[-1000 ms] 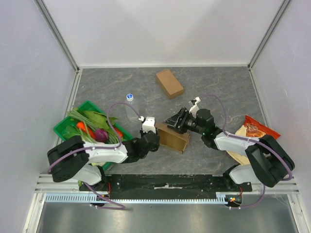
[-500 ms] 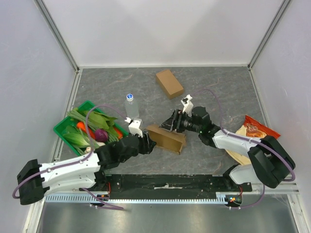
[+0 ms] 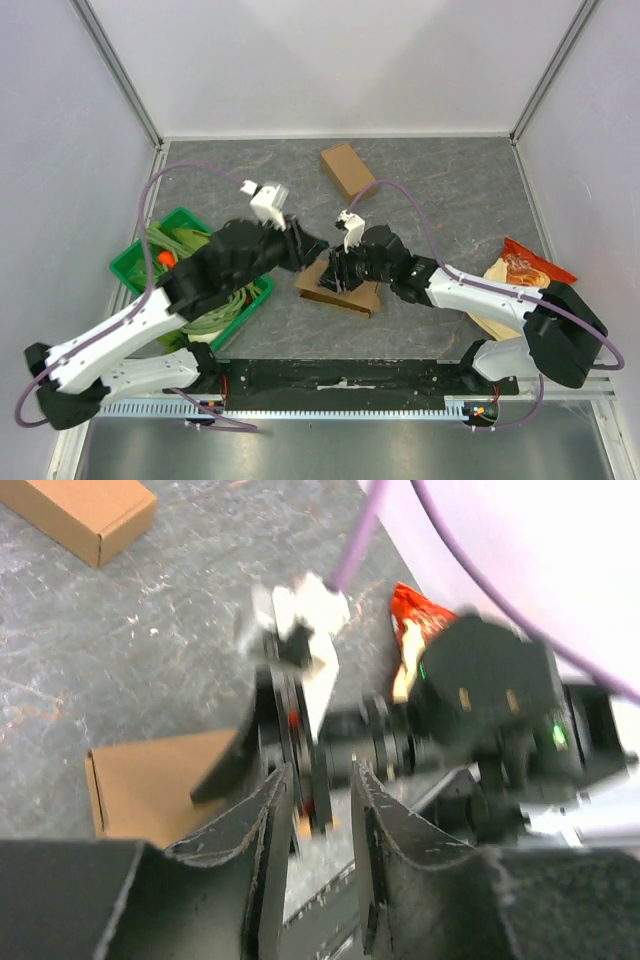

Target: Fold the paper box

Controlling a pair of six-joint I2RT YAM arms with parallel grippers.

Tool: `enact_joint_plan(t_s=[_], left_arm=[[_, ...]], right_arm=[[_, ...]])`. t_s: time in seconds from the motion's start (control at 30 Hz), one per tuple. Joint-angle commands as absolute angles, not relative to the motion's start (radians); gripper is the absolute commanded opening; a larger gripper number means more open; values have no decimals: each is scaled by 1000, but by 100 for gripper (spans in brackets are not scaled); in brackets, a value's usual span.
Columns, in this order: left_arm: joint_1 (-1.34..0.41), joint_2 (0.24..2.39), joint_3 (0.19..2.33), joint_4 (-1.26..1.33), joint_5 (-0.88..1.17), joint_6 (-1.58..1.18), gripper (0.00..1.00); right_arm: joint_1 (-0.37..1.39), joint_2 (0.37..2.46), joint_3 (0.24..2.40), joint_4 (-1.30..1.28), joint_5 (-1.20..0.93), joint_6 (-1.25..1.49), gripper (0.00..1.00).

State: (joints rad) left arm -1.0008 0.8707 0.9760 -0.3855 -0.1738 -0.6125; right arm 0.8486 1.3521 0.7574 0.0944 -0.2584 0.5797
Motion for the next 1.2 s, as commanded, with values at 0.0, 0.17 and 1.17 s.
enact_joint_plan(t_s=[0.0,0.17,1.17], left_arm=[[-887,1101,1026,-367,-83,-609,35],[-815,1195,850,-189,55,-632,29],[-793,1143,618,-67,-12,-634,82]], right_arm=[[864,1345,710,77,-164,485,50],[865,1327,623,120,-132,524,47],[414,1034,387,-87,-268,627,48]])
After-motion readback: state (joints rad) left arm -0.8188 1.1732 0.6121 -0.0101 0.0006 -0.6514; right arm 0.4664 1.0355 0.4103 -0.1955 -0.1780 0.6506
